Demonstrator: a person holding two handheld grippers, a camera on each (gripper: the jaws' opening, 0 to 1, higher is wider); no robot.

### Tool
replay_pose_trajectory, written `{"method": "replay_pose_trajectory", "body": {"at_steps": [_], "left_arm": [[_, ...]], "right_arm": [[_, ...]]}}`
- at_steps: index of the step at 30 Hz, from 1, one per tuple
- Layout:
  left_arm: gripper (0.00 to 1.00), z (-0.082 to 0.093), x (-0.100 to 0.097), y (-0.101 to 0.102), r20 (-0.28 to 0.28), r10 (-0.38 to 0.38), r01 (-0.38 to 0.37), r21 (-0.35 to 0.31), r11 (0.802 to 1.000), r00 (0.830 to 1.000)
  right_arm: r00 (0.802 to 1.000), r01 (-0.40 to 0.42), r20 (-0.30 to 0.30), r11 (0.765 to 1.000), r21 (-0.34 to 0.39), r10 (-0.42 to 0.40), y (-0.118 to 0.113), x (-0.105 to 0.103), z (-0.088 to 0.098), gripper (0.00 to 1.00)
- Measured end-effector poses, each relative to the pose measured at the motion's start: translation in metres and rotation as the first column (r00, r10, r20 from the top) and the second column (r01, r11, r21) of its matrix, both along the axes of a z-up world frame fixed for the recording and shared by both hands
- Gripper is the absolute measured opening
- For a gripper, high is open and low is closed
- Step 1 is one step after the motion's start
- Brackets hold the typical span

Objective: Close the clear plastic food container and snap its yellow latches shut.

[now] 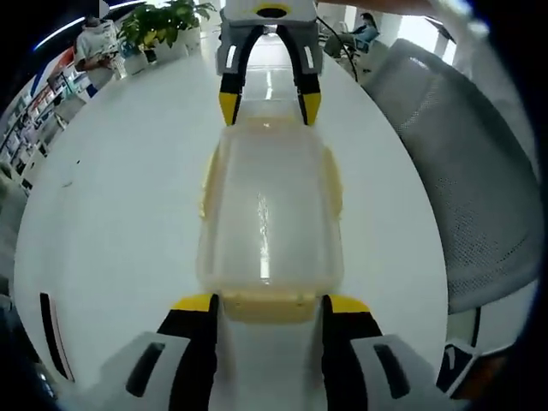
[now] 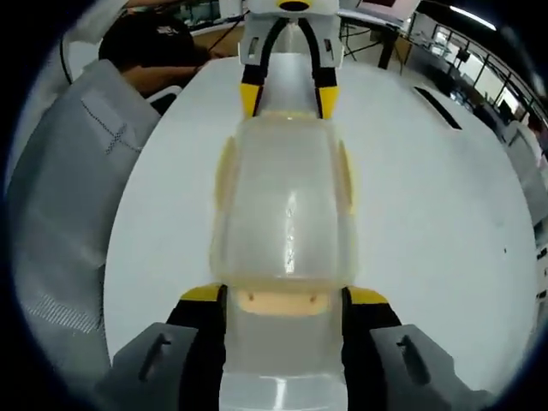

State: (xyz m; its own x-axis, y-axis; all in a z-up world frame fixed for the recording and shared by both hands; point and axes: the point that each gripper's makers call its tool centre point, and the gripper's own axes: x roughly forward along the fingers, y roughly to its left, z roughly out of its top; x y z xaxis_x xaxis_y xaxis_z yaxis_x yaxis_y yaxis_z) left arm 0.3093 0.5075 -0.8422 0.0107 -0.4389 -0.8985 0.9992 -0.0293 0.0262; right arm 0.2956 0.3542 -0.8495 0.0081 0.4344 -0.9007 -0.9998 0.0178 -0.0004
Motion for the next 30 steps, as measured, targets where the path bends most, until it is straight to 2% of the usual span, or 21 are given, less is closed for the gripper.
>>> {"method": "replay_pose_trajectory", "body": {"at_steps": [3, 5, 9, 19, 26, 30], "left_arm": [[0.40, 0.0003, -0.0009, 0.0007, -0.002, 0.004, -0.004, 0.002, 1.000, 1.000], [0.34, 0.0013, -0.0028, 0.0016, -0.004, -0.003, 0.003, 0.007, 1.000, 1.000], [0.33, 0.0008, -0.0032, 0.0015, -0.007, 0.018, -0.017, 0.015, 1.000, 1.000], [0.34, -0.0012, -0.0039, -0.0003, -0.007, 0.036, -0.036, 0.040, 0.999, 0.999], [0.33, -0.0036, -0.0037, -0.0038, -0.001, 0.040, -0.040, 0.100, 0.994, 0.999], [0.32, -0.0038, -0.0046, -0.0033, 0.000, 0.035, -0.034, 0.086, 0.996, 0.999]], "right_arm": [[1.000, -0.009, 0.002, 1.000, -0.005, 0.009, -0.0006, 0.0005, 0.0001, 0.50], [1.000, -0.022, 0.003, 1.000, -0.012, 0.022, -0.0020, 0.0001, 0.0002, 0.48], [1.000, -0.025, 0.004, 0.999, -0.047, 0.025, -0.0048, 0.0012, 0.0008, 0.37], [1.000, -0.016, 0.003, 0.997, -0.077, 0.016, -0.0050, 0.0010, -0.0004, 0.36], [1.000, -0.008, 0.002, 0.994, -0.109, 0.008, -0.0068, 0.0007, -0.0005, 0.36], [1.000, 0.007, 0.004, 0.995, -0.103, -0.007, -0.0079, -0.0009, -0.0001, 0.36]]}}
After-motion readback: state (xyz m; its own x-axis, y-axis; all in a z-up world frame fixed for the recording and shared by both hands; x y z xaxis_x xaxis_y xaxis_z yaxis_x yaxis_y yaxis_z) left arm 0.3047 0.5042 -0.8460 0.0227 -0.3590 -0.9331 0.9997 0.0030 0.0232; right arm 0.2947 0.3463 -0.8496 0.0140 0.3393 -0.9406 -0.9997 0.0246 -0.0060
